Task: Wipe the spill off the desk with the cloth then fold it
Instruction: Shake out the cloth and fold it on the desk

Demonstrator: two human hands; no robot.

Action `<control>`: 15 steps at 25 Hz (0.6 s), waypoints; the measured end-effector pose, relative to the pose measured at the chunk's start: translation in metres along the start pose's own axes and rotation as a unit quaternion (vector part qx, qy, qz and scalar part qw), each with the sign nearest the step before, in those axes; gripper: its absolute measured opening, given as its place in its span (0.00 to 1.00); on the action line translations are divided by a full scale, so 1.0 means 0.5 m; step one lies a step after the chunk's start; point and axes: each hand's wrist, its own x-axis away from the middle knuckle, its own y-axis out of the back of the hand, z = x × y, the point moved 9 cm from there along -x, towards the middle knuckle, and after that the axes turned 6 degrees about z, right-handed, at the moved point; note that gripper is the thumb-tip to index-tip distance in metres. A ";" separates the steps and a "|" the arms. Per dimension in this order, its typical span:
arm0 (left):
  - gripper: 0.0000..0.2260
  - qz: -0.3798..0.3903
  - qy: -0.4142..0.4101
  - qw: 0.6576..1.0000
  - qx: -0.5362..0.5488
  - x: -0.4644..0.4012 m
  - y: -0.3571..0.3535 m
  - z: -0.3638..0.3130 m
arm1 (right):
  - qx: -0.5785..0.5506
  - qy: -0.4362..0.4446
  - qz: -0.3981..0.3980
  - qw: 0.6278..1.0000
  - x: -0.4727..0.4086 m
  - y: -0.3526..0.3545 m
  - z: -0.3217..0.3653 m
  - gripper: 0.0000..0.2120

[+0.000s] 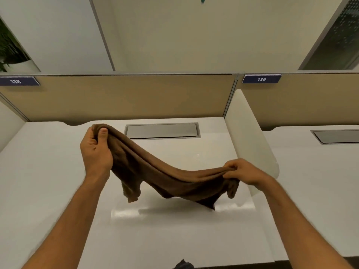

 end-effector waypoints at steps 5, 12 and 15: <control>0.11 -0.020 0.001 1.000 0.013 -0.011 0.034 0.006 | -0.210 -0.001 -0.109 0.972 0.033 0.072 -0.005 0.14; 0.11 0.151 0.035 0.986 -0.055 0.037 -0.075 0.036 | -0.082 -0.143 -0.097 0.981 0.033 0.013 -0.012 0.05; 0.15 0.228 0.074 0.968 -0.072 0.087 -0.128 0.059 | -0.160 -0.145 -0.029 0.976 0.032 -0.048 0.036 0.08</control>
